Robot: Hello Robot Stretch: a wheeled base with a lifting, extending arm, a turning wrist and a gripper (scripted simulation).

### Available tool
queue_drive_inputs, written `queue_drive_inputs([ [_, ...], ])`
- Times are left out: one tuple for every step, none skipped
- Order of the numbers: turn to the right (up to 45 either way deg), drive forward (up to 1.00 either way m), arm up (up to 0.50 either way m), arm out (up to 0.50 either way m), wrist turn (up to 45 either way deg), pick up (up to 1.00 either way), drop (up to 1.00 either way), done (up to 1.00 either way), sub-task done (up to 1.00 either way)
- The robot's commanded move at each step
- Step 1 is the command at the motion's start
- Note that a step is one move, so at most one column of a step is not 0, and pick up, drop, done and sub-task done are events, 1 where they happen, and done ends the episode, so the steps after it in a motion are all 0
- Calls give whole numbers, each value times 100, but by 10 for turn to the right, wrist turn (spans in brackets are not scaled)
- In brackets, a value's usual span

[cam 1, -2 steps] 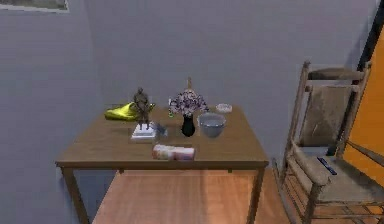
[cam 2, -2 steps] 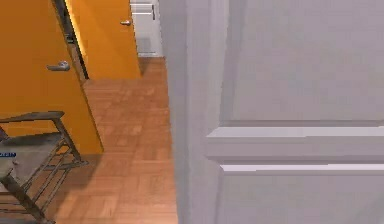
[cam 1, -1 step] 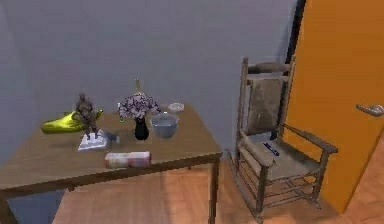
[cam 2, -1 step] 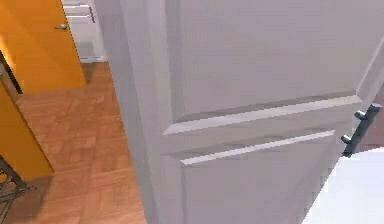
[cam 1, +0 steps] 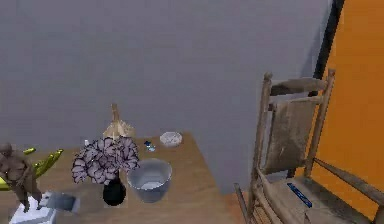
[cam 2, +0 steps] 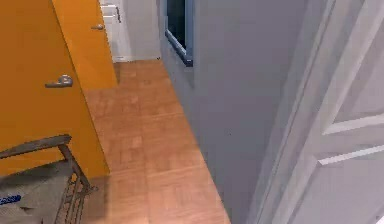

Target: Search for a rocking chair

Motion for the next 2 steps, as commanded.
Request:
queue_drive_inputs([
  [330,0,0,0,0,0,0,0,0],
  [0,0,0,0,0,0,0,100,0],
])
